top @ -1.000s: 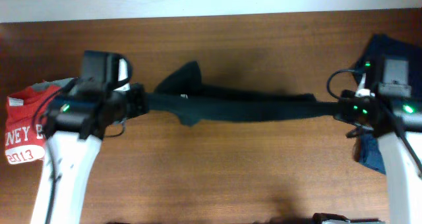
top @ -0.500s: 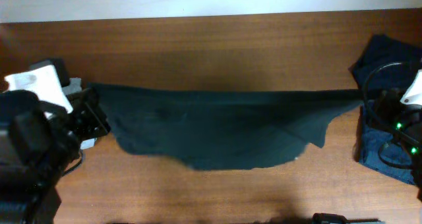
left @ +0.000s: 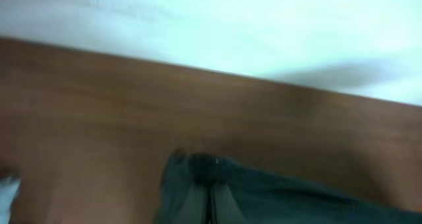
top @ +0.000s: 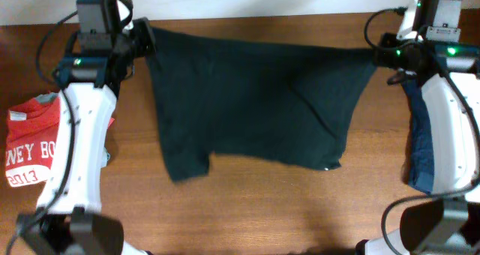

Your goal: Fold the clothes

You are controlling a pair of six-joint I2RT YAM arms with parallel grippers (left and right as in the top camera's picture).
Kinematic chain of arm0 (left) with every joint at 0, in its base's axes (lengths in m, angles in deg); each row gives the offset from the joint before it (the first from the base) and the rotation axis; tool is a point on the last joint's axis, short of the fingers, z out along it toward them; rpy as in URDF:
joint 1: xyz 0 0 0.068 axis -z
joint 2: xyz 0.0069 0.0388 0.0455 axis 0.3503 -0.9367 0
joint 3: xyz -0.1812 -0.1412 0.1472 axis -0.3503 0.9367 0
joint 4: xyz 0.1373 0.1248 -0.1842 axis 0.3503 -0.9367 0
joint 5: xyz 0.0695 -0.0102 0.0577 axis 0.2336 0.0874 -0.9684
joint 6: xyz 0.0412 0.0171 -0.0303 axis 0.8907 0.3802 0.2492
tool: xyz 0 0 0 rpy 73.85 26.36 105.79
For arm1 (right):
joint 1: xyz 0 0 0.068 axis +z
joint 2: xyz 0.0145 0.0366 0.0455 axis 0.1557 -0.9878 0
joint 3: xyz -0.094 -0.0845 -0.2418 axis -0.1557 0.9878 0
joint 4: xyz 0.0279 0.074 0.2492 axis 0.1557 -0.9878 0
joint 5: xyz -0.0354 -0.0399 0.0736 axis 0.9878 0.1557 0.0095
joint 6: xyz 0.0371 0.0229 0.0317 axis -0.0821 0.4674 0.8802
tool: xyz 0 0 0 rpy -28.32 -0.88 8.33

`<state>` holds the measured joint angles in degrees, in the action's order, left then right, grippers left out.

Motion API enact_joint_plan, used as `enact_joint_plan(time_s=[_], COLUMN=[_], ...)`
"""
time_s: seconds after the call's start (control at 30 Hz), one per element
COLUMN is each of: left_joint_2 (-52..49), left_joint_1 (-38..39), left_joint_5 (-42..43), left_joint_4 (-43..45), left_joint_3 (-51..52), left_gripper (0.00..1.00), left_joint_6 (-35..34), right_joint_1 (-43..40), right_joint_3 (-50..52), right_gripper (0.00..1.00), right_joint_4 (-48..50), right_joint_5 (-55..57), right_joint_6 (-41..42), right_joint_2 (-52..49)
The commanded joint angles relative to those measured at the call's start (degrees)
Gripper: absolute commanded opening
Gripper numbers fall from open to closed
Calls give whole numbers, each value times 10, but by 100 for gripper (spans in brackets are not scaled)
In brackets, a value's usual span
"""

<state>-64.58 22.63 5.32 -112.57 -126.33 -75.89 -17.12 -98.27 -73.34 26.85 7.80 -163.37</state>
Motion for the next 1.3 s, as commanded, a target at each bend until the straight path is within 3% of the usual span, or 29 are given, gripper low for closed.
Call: enact_joint_plan(time_s=[0.0, 0.1, 0.37, 0.4, 0.57, 0.73, 1.0, 1.27], left_joint_2=[-14, -14, -37, -61, -160, -241, -264, -263], left_joint_1=[-26, -40, -29, -23, -7, 0, 2, 35], left_joint_5=[6, 8, 10, 10, 9, 9, 13, 15], left_joint_4=[29, 7, -227, -296, -459, -560, -593, -588], left_joint_3=[-96, -148, -176, -176, -176, -176, -149, -11], left_gripper=[0, 0, 0, 0, 0, 0, 0, 0], left_joint_6=[60, 62, 62, 62, 62, 82, 88, 88], right_joint_1=[-1, -1, 0, -1, -1, -1, -1, -1], right_joint_3=[-40, -67, -68, -67, -66, -29, 129, 221], right_gripper=[4, 4, 4, 4, 4, 4, 4, 4], right_joint_4=[46, 35, -135, -178, -307, -359, -320, -269], right_joint_5=[-15, -15, -9, -9, -1, 18, 19, 6], right_joint_6=[7, 6, -39, -53, -71, -73, -63, -56], right_joint_2=[13, 13, 0, -11, -59, -89, -89, -89])
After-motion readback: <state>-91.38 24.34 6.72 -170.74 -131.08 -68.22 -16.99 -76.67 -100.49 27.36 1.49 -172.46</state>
